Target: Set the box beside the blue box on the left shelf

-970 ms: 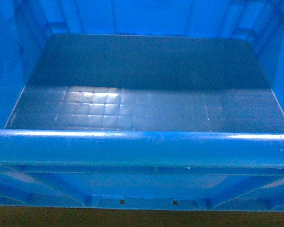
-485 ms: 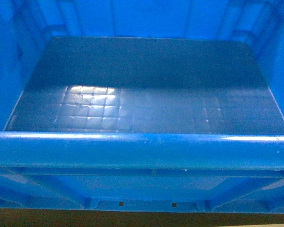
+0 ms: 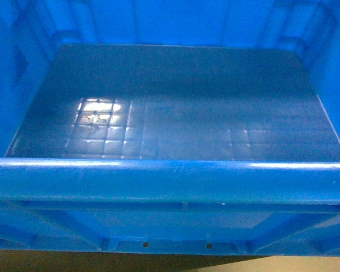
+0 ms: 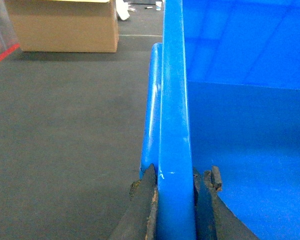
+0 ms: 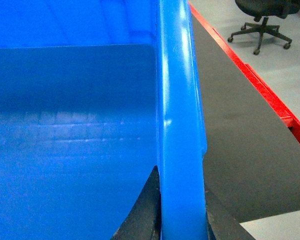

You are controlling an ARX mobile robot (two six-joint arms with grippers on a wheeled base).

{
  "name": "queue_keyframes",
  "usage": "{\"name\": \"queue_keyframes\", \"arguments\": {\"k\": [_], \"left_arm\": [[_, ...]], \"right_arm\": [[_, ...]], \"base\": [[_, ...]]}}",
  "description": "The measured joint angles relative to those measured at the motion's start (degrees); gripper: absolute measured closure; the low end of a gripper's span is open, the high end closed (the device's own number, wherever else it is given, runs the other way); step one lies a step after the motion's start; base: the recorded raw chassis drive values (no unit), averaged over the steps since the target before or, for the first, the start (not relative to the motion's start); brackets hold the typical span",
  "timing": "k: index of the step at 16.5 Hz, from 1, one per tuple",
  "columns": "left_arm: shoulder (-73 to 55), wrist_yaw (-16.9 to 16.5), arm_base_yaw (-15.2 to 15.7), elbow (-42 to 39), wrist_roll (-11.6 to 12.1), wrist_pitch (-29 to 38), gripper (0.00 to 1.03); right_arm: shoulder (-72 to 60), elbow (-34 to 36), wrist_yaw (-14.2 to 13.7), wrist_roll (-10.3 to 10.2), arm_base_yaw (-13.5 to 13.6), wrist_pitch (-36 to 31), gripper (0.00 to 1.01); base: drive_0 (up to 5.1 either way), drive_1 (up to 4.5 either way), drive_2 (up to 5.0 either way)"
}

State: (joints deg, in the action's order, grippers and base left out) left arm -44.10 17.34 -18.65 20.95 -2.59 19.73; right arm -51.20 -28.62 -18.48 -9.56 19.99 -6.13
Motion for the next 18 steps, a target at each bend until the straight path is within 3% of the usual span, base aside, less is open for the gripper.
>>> {"name": "queue_keyframes", "arguments": {"k": [18], "left_arm": [[0.0, 0.0, 0.0, 0.0, 0.0, 0.0, 0.93]], "right_arm": [[0.0, 0.0, 0.0, 0.0, 0.0, 0.0, 0.92]], "base": [[-1.6, -1.58, -1.6]]}}
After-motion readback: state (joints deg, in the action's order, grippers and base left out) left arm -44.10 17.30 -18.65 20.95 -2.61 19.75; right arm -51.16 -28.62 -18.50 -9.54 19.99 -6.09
